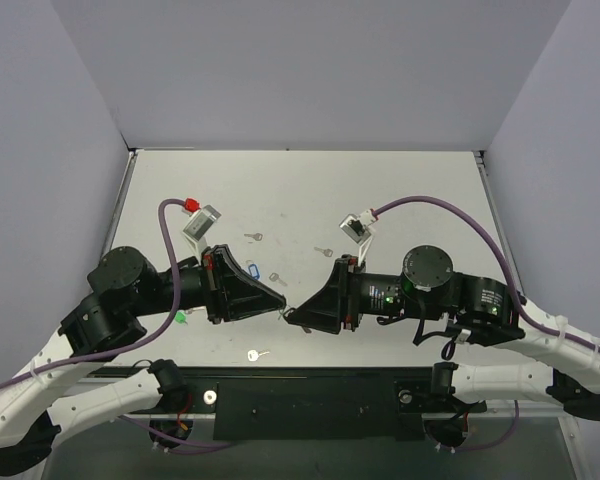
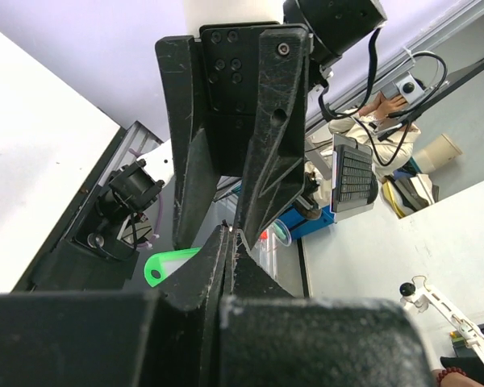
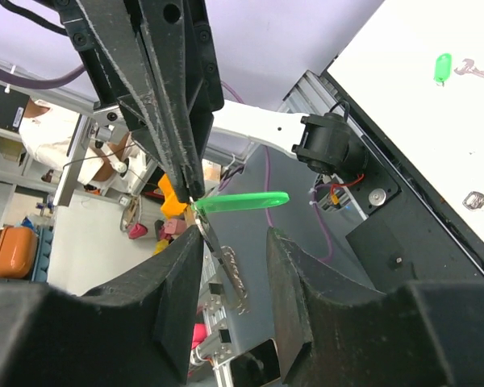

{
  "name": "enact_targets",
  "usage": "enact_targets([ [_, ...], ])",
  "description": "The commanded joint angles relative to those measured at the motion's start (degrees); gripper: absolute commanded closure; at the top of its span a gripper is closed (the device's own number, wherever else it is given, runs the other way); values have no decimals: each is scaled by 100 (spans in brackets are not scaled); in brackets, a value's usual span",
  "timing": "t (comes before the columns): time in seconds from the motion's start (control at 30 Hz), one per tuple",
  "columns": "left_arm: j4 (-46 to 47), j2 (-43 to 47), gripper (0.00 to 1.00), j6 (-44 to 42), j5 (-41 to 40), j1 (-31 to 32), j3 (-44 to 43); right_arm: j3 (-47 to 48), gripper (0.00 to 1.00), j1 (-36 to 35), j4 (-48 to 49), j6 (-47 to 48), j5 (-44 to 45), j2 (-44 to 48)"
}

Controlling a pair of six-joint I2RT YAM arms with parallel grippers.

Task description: Remove the keys from the keyring

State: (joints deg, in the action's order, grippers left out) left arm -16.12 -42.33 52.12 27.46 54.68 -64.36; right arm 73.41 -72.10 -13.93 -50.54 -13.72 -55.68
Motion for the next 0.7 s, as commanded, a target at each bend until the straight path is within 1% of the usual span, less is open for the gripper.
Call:
enact_targets([
  [0.0,214,84,100,62,-162,17,-51,-116,67,-24,602,9,132,128],
  [0.33,153,84,100,79,-347,17,-7,-362,69,-33,1191,-70,-35,268],
  [0.47,153,93,100,79,-391,17,2,-397,78,-33,1341,-105,-61,268],
  [0.67,144,93,100,97,-417,26,37,-397,83,-33,1341,-140,-52,242],
])
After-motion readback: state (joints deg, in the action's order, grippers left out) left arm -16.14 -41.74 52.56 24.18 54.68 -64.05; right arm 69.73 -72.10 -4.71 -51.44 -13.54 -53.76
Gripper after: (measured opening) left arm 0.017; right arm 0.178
